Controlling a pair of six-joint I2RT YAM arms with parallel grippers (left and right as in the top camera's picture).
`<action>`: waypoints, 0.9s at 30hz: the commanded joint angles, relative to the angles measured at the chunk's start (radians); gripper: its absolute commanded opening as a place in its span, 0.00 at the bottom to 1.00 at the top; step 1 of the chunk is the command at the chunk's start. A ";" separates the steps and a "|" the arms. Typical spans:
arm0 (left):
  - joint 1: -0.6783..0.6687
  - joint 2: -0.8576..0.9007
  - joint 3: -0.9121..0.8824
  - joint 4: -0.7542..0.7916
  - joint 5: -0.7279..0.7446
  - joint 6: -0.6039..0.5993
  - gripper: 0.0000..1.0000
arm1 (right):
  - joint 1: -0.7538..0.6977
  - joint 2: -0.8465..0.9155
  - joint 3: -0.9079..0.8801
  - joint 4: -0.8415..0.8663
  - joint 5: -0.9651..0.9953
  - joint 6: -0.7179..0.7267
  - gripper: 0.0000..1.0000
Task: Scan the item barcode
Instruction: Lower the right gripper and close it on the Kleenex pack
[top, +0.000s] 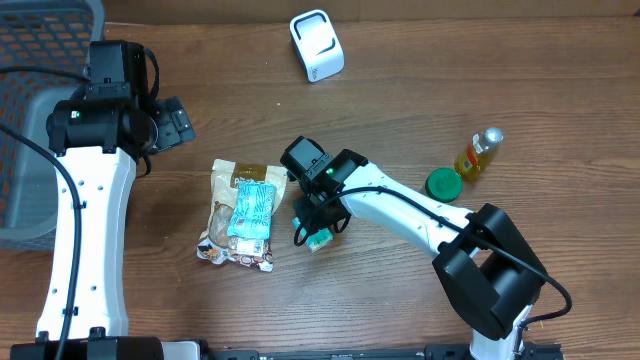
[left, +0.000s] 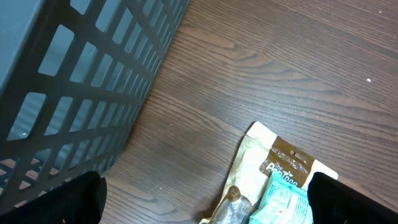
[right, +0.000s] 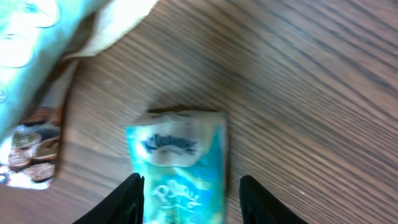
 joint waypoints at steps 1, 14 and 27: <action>0.002 -0.005 0.009 0.003 -0.013 0.012 1.00 | -0.009 -0.010 0.000 -0.010 0.040 -0.003 0.47; 0.002 -0.005 0.009 0.003 -0.013 0.012 1.00 | -0.018 -0.009 0.000 -0.029 -0.059 -0.005 1.00; 0.002 -0.005 0.009 0.003 -0.013 0.012 0.99 | -0.043 -0.009 -0.023 -0.032 -0.061 0.000 0.30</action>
